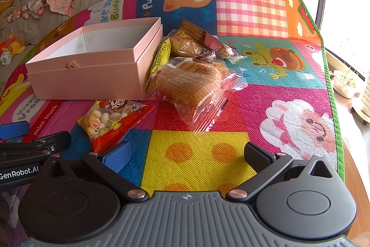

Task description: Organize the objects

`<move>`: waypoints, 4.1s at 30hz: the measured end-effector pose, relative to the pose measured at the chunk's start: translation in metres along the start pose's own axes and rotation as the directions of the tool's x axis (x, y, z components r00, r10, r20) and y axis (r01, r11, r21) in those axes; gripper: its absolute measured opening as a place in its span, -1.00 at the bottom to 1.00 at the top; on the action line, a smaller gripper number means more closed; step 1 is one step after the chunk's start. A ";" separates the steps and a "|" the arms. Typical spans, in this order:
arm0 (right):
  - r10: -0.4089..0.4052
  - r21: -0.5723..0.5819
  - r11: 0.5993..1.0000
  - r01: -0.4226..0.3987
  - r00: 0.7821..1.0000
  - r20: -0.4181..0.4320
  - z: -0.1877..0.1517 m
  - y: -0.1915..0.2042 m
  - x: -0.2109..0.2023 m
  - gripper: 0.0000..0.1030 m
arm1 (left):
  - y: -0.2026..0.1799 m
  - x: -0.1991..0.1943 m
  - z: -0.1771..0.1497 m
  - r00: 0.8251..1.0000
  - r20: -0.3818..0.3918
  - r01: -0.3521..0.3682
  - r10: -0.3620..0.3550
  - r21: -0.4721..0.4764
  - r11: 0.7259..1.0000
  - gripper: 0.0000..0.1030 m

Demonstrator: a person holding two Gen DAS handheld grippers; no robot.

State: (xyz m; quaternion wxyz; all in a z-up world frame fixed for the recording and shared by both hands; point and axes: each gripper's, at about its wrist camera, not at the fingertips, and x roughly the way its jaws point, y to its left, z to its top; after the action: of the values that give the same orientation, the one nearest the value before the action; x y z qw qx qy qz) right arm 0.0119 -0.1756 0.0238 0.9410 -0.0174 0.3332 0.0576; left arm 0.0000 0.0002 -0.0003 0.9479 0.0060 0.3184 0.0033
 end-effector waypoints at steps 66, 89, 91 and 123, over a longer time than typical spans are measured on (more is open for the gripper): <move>0.093 -0.056 0.993 -0.099 0.990 -0.108 -0.019 -0.018 -0.044 1.00 | -0.034 0.011 0.058 0.951 -0.175 0.214 -0.255 -0.220 0.952 0.54; 0.082 -0.085 0.992 -0.089 0.992 -0.093 -0.028 -0.014 -0.053 1.00 | -0.005 0.031 0.064 0.867 -0.306 0.253 -0.394 -0.412 0.875 0.31; 0.080 -0.079 0.993 -0.086 0.993 -0.085 -0.030 -0.014 -0.054 1.00 | -0.018 0.038 0.067 0.887 -0.302 0.211 -0.349 -0.408 0.888 0.35; 0.216 -0.086 0.974 -0.211 0.974 0.060 0.104 -0.058 -0.041 1.00 | 0.020 0.001 0.041 0.907 -0.167 0.387 -0.387 -0.034 0.921 0.01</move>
State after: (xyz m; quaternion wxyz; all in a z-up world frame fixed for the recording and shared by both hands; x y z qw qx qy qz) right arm 0.0521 -0.2300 0.1305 0.9389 -0.0168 0.2977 0.1722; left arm 0.0259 0.0203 0.0318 0.8990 -0.0579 0.3932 -0.1842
